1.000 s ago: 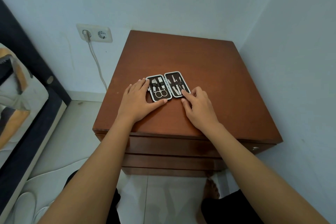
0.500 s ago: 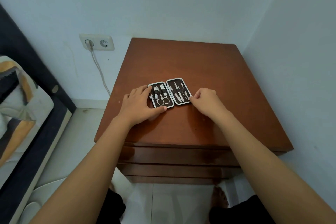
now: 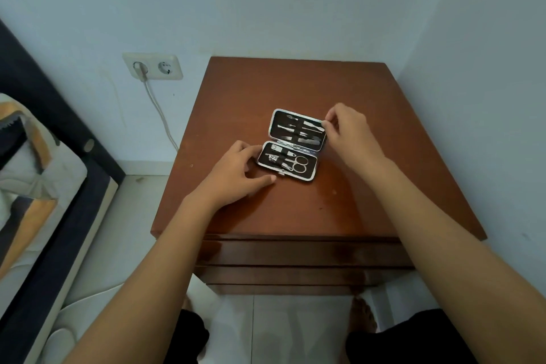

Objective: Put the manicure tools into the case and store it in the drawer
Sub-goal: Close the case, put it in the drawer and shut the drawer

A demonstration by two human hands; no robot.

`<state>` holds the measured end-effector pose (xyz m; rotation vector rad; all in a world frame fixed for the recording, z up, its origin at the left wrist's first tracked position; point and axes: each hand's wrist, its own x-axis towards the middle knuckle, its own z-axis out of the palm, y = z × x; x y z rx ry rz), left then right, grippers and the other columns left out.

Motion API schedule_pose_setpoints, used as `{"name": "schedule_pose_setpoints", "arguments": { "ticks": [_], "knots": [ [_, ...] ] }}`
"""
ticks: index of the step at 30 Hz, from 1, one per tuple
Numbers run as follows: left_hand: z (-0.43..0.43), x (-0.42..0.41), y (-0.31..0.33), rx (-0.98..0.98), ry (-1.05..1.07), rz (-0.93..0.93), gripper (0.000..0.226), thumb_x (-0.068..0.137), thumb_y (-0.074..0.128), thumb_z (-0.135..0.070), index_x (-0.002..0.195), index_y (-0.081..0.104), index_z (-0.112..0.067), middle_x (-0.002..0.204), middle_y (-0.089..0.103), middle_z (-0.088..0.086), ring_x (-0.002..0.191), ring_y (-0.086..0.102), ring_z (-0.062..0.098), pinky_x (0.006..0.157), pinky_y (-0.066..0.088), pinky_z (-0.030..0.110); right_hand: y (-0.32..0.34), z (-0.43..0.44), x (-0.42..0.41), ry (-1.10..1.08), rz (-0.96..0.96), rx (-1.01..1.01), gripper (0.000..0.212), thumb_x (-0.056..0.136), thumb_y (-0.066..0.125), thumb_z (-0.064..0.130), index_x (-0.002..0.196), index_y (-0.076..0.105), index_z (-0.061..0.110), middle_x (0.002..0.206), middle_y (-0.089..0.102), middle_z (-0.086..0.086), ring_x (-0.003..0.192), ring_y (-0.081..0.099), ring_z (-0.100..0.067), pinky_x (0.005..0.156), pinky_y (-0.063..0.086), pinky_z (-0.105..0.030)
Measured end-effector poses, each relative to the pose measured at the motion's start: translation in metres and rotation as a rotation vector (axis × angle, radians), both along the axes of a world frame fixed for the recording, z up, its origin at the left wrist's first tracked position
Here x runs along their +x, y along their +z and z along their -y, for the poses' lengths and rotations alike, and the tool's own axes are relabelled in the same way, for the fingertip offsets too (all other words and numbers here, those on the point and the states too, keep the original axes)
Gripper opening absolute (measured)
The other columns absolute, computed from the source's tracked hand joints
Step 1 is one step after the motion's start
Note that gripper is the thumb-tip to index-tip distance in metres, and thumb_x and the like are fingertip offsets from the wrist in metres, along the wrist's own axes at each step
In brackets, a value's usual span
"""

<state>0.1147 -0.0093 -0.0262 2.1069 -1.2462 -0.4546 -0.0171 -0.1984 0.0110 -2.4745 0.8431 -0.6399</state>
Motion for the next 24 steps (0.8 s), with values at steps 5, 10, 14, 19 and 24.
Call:
{"name": "schedule_pose_setpoints", "arguments": {
  "ticks": [5, 10, 14, 19, 24],
  "knots": [
    [0.012, -0.012, -0.007, -0.124, 0.158, 0.01, 0.035, 0.079, 0.07, -0.03, 0.111, 0.062, -0.02, 0.093, 0.053, -0.004, 0.069, 0.047, 0.002, 0.064, 0.037, 0.014, -0.01, -0.012, -0.019, 0.211, 0.194, -0.054, 0.002, 0.089, 0.054, 0.009, 0.09, 0.055, 0.01, 0.091, 0.053, -0.002, 0.083, 0.055, -0.016, 0.078, 0.053, -0.033],
    [0.015, -0.02, -0.012, -0.162, 0.27, -0.004, 0.038, 0.077, 0.072, -0.034, 0.11, 0.06, -0.019, 0.094, 0.057, -0.003, 0.074, 0.049, 0.01, 0.062, 0.035, 0.021, -0.034, -0.022, -0.037, 0.281, 0.147, -0.067, 0.007, 0.088, 0.057, 0.01, 0.095, 0.059, 0.009, 0.097, 0.054, -0.003, 0.092, 0.055, -0.015, 0.084, 0.052, -0.035],
    [0.013, -0.029, -0.014, -0.231, 0.261, 0.022, 0.055, 0.078, 0.069, -0.042, 0.125, 0.055, -0.017, 0.096, 0.053, -0.002, 0.076, 0.047, 0.008, 0.068, 0.039, 0.015, -0.038, -0.027, -0.031, 0.202, 0.114, 0.003, 0.02, 0.091, 0.054, 0.023, 0.106, 0.061, 0.013, 0.103, 0.054, 0.001, 0.099, 0.051, -0.014, 0.089, 0.048, -0.035],
    [0.017, -0.032, -0.016, -0.214, 0.327, 0.036, 0.057, 0.088, 0.054, -0.045, 0.137, 0.046, -0.015, 0.097, 0.048, -0.006, 0.09, 0.052, 0.013, 0.086, 0.047, 0.036, -0.043, -0.035, -0.017, 0.064, 0.102, 0.075, 0.034, 0.09, 0.056, 0.028, 0.118, 0.06, 0.009, 0.114, 0.054, -0.003, 0.11, 0.051, -0.017, 0.094, 0.041, -0.026],
    [0.02, -0.031, -0.019, -0.189, 0.334, 0.05, 0.056, 0.089, 0.056, -0.041, 0.137, 0.046, -0.014, 0.102, 0.05, -0.002, 0.096, 0.053, 0.017, 0.087, 0.048, 0.04, -0.047, -0.039, -0.013, -0.006, 0.125, 0.101, 0.034, 0.088, 0.06, 0.024, 0.118, 0.061, 0.008, 0.118, 0.053, -0.003, 0.111, 0.051, -0.015, 0.091, 0.035, -0.018]
  ]
}}
